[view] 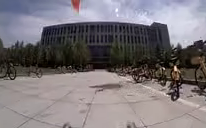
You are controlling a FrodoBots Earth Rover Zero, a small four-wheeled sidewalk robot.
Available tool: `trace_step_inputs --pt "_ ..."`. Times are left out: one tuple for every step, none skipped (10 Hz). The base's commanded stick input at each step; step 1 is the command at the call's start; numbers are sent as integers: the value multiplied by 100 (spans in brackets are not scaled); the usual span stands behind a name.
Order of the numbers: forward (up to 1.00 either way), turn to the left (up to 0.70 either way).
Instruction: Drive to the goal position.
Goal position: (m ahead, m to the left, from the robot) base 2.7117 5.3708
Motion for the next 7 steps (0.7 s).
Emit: trace_step_inputs --pt "45 0" --pt "45 0" --pt "45 0" --pt "45 0" --pt "45 0" --pt "45 0" --pt "45 0"
